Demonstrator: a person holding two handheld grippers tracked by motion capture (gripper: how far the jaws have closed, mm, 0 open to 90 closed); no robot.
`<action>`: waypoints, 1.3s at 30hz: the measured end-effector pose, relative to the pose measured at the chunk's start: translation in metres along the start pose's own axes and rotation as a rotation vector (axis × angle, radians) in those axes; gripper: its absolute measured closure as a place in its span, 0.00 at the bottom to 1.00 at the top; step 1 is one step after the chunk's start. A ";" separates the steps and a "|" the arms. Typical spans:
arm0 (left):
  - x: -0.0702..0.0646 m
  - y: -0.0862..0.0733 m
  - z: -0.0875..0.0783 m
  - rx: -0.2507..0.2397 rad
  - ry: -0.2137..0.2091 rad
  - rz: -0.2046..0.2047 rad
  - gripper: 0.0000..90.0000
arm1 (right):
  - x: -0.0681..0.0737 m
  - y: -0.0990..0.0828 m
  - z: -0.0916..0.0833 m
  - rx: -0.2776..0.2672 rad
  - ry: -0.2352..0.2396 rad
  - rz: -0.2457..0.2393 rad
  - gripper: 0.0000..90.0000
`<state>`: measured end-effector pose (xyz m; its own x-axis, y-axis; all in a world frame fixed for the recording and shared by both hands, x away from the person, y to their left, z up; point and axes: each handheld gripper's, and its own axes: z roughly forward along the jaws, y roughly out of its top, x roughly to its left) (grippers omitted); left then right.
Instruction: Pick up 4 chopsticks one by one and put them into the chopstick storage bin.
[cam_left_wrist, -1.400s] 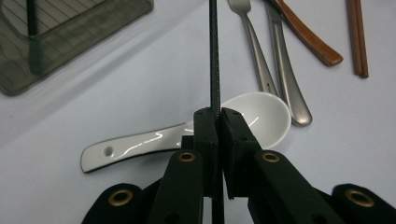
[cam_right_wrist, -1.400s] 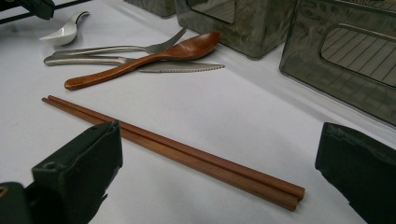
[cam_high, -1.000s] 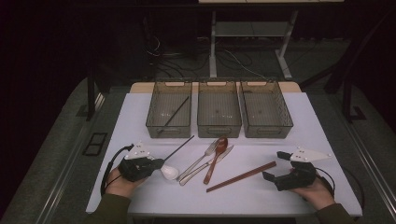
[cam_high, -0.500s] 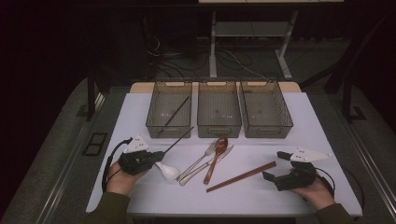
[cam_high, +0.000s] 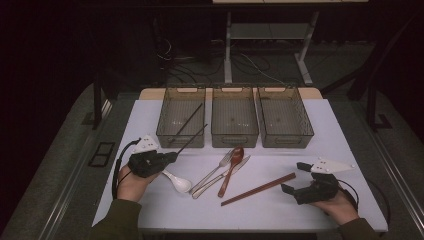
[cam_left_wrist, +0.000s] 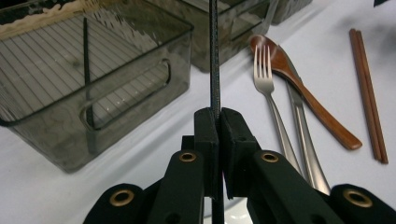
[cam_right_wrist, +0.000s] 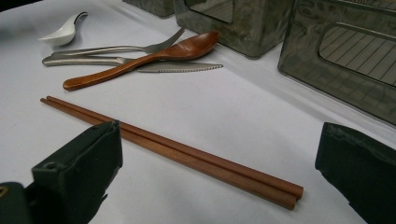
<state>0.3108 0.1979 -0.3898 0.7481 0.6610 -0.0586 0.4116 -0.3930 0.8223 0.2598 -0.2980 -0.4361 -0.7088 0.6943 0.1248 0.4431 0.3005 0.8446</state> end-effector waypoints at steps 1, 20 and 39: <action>0.001 0.001 0.000 -0.002 0.003 0.000 0.95 | 0.000 0.000 0.000 0.000 -0.001 -0.002 0.01; 0.028 0.045 0.017 -0.091 0.048 -0.042 0.95 | -0.001 -0.001 -0.001 -0.002 -0.002 0.009 0.01; 0.069 0.083 0.046 -0.142 0.122 -0.081 0.95 | -0.002 -0.001 -0.002 -0.008 0.000 0.015 0.01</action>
<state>0.4204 0.1815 -0.3516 0.6432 0.7629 -0.0660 0.3841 -0.2469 0.8896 0.2593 -0.3007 -0.4367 -0.7024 0.6984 0.1373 0.4492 0.2853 0.8467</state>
